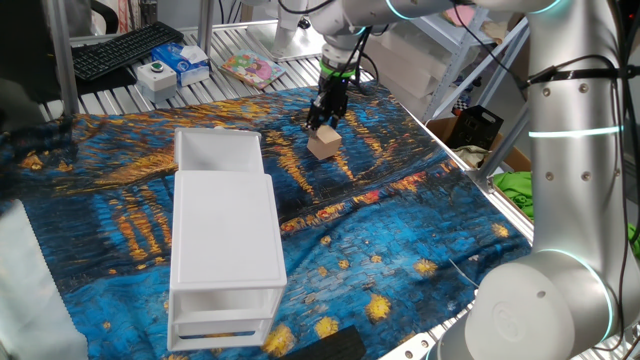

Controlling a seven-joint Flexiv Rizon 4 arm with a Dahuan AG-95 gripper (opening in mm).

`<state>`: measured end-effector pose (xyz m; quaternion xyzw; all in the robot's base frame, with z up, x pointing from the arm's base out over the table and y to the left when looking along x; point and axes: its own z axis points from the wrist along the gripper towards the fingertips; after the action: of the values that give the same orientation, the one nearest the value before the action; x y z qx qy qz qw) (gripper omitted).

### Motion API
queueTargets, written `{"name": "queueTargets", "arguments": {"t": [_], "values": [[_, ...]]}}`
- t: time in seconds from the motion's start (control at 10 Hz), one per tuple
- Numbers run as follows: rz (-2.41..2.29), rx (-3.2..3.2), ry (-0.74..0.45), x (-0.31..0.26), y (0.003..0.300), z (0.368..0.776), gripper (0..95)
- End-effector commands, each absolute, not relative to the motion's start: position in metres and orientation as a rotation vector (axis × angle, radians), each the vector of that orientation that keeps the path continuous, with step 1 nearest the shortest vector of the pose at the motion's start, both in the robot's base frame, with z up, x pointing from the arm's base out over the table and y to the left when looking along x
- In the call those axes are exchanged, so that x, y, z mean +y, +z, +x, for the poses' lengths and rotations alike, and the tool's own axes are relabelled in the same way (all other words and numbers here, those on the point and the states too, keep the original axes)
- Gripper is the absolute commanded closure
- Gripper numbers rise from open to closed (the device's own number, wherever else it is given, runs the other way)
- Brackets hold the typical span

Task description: Put things in the drawer

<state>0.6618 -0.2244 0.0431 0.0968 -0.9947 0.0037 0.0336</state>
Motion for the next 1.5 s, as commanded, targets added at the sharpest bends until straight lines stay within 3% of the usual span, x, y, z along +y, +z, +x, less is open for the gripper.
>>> {"name": "queueTargets", "arguments": {"t": [0.1, 0.3, 0.4, 0.6, 1.5], "values": [[0.307, -3.063, 0.009, -0.2250, 0.0421, 0.6610, 19.0], [0.333, -3.071, 0.007, -0.2252, 0.0419, 0.6608, 57.0], [0.336, -3.074, 0.003, -0.2253, 0.0419, 0.6607, 57.0], [0.363, -3.084, 0.005, -0.2253, 0.0419, 0.6607, 95.0], [0.354, -3.070, -0.031, -0.2235, 0.0510, 0.6585, 95.0]]}}
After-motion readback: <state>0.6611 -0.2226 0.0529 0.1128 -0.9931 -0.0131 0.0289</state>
